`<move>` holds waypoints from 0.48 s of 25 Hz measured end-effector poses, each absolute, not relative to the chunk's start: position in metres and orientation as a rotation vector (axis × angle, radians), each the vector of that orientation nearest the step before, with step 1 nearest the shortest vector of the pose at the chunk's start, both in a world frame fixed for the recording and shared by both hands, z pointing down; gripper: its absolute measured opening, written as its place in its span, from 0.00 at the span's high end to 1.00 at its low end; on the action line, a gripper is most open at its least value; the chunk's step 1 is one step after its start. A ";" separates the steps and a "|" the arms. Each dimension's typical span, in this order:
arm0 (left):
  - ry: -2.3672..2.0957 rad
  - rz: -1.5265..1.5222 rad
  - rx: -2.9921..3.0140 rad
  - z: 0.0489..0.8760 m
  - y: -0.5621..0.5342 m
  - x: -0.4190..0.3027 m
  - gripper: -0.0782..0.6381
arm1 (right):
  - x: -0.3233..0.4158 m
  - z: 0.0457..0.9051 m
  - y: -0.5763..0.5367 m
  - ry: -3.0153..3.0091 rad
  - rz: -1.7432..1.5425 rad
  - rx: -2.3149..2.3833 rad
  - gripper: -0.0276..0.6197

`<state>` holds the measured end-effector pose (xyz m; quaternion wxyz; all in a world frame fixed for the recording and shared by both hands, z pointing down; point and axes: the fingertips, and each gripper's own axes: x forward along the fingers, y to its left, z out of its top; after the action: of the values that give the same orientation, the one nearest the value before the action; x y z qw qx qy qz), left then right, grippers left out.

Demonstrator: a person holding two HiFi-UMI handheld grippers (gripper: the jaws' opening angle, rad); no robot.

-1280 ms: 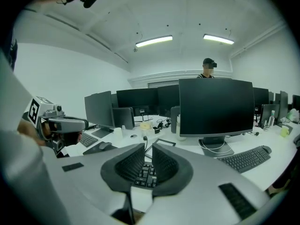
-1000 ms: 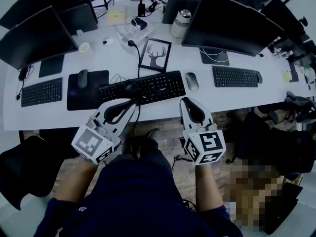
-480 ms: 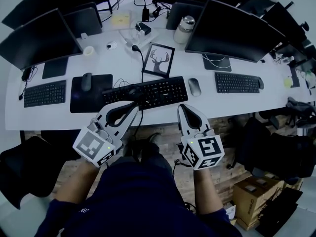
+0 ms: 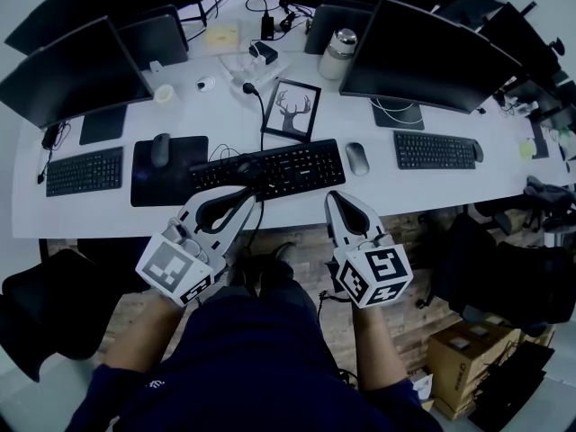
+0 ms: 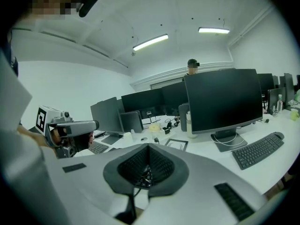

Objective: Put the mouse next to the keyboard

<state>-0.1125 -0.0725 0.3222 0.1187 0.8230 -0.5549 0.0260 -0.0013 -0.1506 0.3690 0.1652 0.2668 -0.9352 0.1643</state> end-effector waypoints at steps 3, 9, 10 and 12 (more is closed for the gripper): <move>-1.616 0.078 2.408 0.324 -0.073 -0.110 0.83 | 0.002 0.373 -0.151 -2.664 0.490 0.759 0.95; -1.602 0.081 2.406 0.327 -0.075 -0.107 0.83 | 0.004 0.377 -0.153 -2.646 0.490 0.754 0.95; -1.599 0.081 2.407 0.327 -0.076 -0.107 0.83 | 0.005 0.378 -0.154 -2.647 0.493 0.756 0.95; -1.597 0.081 2.407 0.328 -0.076 -0.106 0.83 | 0.005 0.378 -0.156 -2.648 0.500 0.760 0.95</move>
<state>-0.1060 -0.0765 0.3282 0.1258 0.8264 -0.5481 0.0278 0.0053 -0.1558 0.3784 0.1701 0.2676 -0.9319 0.1759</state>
